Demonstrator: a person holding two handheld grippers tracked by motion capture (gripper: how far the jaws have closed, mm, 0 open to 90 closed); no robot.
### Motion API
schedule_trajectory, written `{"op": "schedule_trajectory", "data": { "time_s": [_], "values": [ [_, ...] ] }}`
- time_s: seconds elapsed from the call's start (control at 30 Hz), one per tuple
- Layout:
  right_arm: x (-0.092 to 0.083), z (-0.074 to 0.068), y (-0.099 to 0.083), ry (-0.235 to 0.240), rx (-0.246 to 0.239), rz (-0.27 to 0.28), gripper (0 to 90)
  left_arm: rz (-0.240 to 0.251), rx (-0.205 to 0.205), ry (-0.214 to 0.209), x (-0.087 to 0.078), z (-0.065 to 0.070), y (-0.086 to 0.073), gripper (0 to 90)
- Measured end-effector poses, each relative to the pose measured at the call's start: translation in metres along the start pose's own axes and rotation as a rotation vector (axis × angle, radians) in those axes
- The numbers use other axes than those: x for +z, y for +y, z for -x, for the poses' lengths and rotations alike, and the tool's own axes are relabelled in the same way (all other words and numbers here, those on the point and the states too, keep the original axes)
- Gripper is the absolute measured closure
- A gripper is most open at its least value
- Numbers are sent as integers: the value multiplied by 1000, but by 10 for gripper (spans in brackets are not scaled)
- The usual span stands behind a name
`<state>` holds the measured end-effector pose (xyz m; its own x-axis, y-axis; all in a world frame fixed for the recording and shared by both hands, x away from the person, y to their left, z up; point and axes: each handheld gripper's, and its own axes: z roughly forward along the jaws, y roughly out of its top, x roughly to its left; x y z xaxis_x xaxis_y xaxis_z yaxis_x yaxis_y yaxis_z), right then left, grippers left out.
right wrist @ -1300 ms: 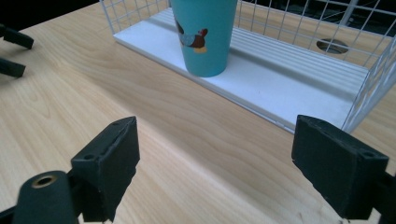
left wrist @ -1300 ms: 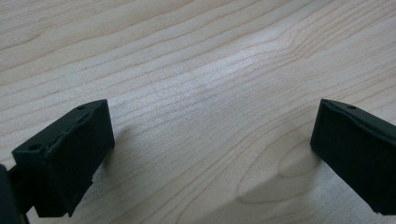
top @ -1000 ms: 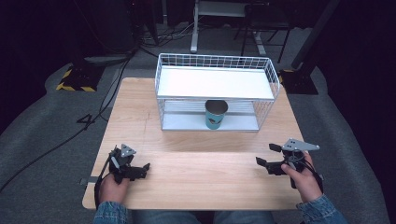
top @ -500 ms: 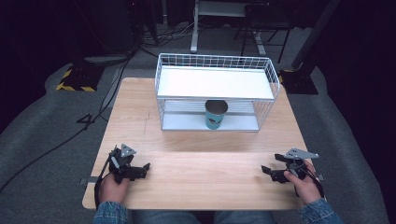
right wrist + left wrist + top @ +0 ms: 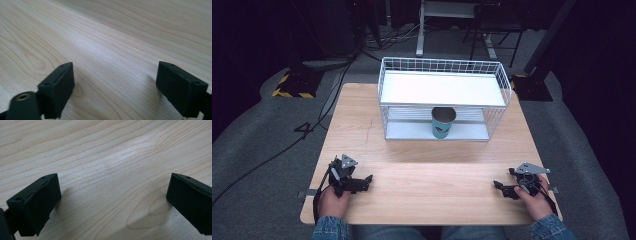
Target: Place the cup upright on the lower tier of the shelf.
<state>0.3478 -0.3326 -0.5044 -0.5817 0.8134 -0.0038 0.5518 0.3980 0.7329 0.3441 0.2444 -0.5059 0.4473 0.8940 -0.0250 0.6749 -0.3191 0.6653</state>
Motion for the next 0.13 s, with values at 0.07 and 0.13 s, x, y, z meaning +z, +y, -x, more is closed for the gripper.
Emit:
{"op": "schedule_trajectory", "data": {
  "time_s": [0.07,0.13],
  "values": [
    [0,0,0,-10,6,-3,123,0,0,0,0,0,0,1],
    [1,0,0,-12,9,-4,112,0,-2,1,0,0,0,0]
  ]
}}
